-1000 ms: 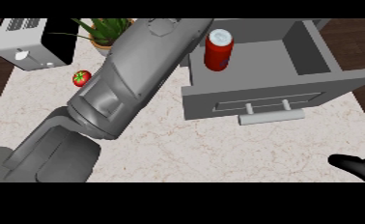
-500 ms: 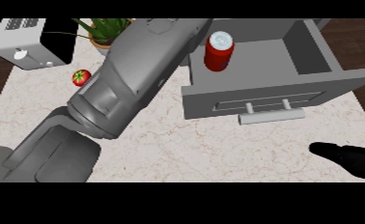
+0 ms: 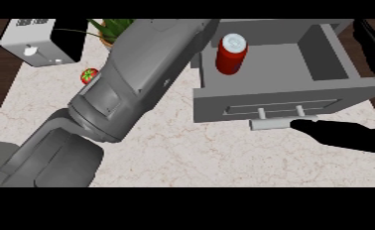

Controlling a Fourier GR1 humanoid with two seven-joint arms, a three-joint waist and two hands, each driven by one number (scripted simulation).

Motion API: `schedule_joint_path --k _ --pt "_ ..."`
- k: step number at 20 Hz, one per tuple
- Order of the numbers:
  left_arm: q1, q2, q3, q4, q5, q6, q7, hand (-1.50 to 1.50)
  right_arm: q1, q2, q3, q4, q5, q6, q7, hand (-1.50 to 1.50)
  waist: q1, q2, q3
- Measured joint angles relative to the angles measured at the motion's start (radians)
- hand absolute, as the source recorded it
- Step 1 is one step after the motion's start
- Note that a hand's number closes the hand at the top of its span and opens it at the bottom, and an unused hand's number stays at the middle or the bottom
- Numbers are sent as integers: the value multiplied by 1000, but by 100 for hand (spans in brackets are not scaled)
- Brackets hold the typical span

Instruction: Pick up the can, place it into the drawer and close the drawer

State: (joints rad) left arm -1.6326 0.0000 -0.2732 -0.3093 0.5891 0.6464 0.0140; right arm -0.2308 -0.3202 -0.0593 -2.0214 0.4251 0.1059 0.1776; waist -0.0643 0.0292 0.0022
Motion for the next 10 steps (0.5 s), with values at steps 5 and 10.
schedule_joint_path --k 5,10 --pt "-6 0 -14 11 -6 1 -14 -150 -68 1 80 160 163 -55 -52 -150 26 -6 0" --pt "-14 7 -7 27 -13 -21 -16 -150 -126 20 157 345 316 -130 -102 -150 47 -8 -1"
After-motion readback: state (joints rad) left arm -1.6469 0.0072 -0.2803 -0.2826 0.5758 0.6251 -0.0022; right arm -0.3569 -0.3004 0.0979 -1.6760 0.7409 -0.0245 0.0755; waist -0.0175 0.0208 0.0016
